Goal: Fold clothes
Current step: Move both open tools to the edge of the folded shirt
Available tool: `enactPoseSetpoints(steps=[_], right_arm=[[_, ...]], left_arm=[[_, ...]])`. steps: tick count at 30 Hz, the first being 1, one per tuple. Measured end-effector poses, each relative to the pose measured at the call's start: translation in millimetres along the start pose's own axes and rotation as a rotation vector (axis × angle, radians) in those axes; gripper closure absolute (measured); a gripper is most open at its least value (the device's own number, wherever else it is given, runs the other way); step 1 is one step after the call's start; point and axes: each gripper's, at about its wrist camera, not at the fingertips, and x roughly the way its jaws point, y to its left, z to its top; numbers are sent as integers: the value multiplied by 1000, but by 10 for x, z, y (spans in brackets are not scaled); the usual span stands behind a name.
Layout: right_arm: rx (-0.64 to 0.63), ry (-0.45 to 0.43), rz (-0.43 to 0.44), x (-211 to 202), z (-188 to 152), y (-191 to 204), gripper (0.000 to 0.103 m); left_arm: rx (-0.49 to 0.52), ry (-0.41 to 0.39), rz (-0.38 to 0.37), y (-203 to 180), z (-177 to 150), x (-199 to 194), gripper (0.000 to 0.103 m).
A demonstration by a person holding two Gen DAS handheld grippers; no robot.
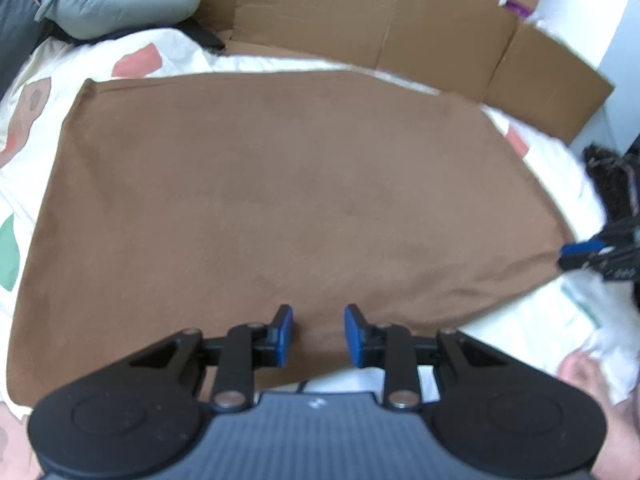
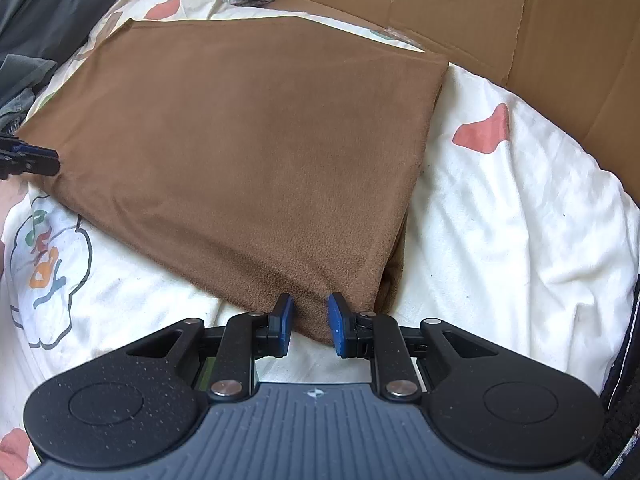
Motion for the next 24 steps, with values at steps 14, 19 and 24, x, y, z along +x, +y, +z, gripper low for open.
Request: enactPoseSetpoints(steps=[14, 19, 24], right_arm=[[-10, 5, 18, -7, -2, -40, 78], [-9, 7, 19, -2, 5, -44, 79], [-9, 11, 19, -1, 10, -43, 79]], left_arm=[[-90, 57, 130, 558, -293, -240, 68], [-148, 63, 199, 785, -430, -366, 68], [-277, 41, 284, 1120, -509, -531, 74]])
